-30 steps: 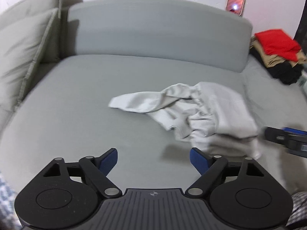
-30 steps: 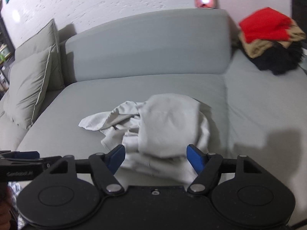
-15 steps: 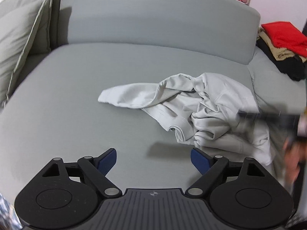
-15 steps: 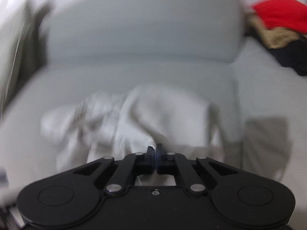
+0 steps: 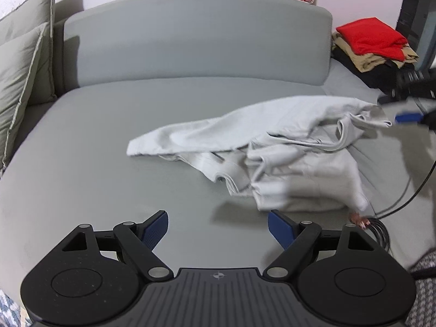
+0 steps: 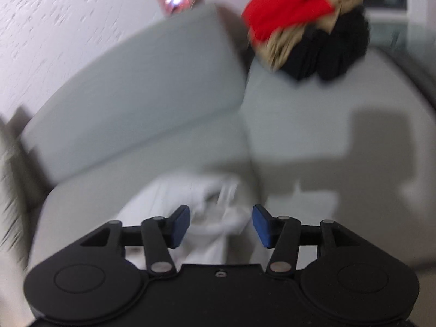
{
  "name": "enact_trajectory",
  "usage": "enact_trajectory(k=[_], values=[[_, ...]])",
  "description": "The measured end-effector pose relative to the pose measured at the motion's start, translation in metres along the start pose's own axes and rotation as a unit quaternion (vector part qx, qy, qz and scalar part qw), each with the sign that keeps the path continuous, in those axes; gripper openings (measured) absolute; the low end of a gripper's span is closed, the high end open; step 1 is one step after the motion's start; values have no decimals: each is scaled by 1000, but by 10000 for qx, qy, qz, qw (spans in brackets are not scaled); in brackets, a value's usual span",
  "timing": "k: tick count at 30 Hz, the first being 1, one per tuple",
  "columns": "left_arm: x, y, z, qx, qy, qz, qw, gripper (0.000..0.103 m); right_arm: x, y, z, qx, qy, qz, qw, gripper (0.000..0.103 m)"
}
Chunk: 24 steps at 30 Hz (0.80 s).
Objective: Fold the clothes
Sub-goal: 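Reach the right gripper into the sweatshirt and close on its fabric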
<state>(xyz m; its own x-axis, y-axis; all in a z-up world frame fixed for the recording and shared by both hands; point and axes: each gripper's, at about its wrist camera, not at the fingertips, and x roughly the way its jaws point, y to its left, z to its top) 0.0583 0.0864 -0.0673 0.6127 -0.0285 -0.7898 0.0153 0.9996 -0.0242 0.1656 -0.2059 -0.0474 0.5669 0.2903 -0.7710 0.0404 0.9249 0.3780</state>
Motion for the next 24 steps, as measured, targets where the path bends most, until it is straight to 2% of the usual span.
enact_trajectory(k=[3,5,7,8,11,14,16,18,19,21,23,24], values=[[-2,-2,-5,-32,11,-19,10000,81,1,11,-31,-265,472,487,9973,46],[-3,-5,-5,-56,12,-19,10000,81,4,23,-44,-428,469,624,9960,45],[-7,-5,-6,-6,-8,34,10000,82,8,27,-45,-294,221,408,9985,48],[-9,-5,-7,19,-29,74,10000,83,11,21,-47,-153,174,376,9990,54],[-12,2,-14,27,-45,136,9999,85,17,3,-51,287,57,302,9991,61],[-9,9,-21,-70,38,37,10000,85,24,-15,-56,727,-61,227,9971,71],[-3,11,-23,-165,163,-83,9997,85,28,-28,-59,1019,-140,177,9945,71],[2,10,-23,-233,257,-172,9993,85,33,-40,-62,1310,-219,127,9911,60],[2,8,-23,-236,254,-194,9992,85,35,-46,-63,1456,-258,101,9890,43],[1,5,-22,-211,217,-227,9993,85,45,-50,-60,1254,-356,236,9912,39],[-4,3,-22,-173,180,-192,9995,85,64,-52,-49,1169,-229,313,9924,39],[-6,2,-22,-155,161,-172,9996,85,71,-49,-44,1173,-106,259,9927,34]])
